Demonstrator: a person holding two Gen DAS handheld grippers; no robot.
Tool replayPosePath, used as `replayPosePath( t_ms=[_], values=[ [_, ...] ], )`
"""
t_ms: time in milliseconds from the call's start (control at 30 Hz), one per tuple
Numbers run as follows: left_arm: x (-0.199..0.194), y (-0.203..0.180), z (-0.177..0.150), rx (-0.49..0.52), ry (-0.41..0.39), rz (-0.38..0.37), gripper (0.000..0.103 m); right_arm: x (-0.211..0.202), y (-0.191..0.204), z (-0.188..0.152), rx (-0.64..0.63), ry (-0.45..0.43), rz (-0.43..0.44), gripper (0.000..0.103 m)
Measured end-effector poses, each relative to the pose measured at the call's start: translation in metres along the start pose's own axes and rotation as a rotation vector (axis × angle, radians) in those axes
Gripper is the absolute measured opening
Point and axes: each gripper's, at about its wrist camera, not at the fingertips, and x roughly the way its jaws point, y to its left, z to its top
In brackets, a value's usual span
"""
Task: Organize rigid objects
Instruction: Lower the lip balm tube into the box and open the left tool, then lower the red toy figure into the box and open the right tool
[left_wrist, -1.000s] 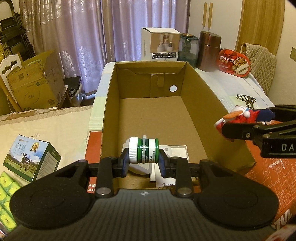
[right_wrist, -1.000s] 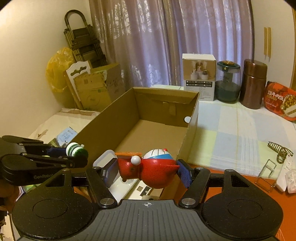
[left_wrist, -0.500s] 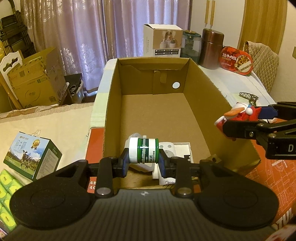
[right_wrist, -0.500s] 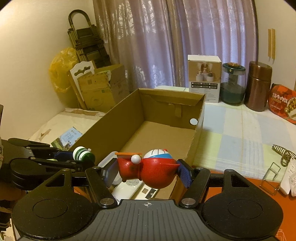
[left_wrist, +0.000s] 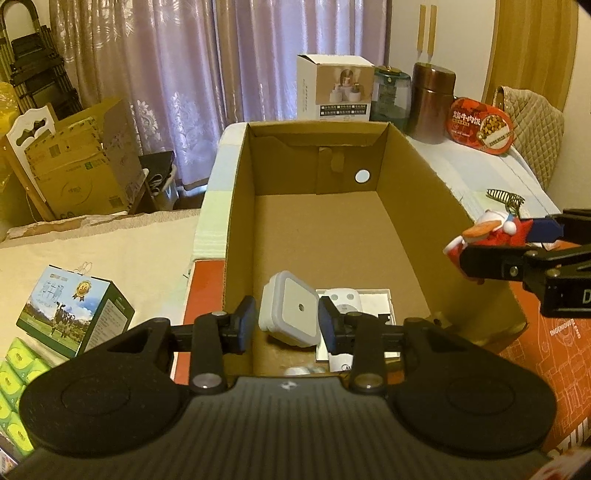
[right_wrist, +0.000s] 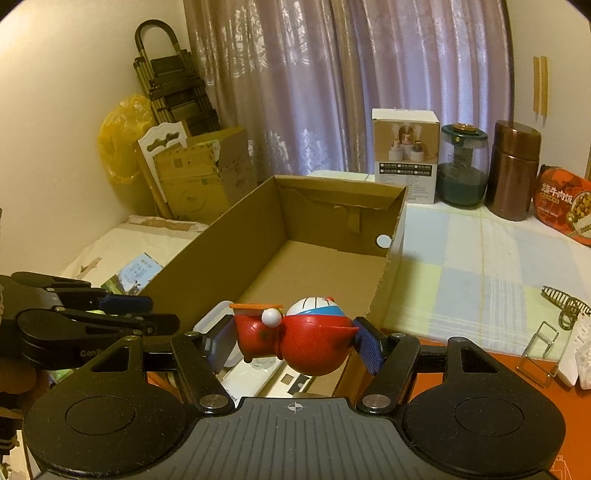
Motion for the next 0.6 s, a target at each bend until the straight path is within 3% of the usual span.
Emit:
replayPosePath(
  t_ms=[600],
  values=[
    [-0.0077,-0.0024,0.0008,-0.001,-0.013,-0.001,0.031,0.0002,0.0025,-0.0062,-0.002,0.016,0.021,0.065]
  ],
)
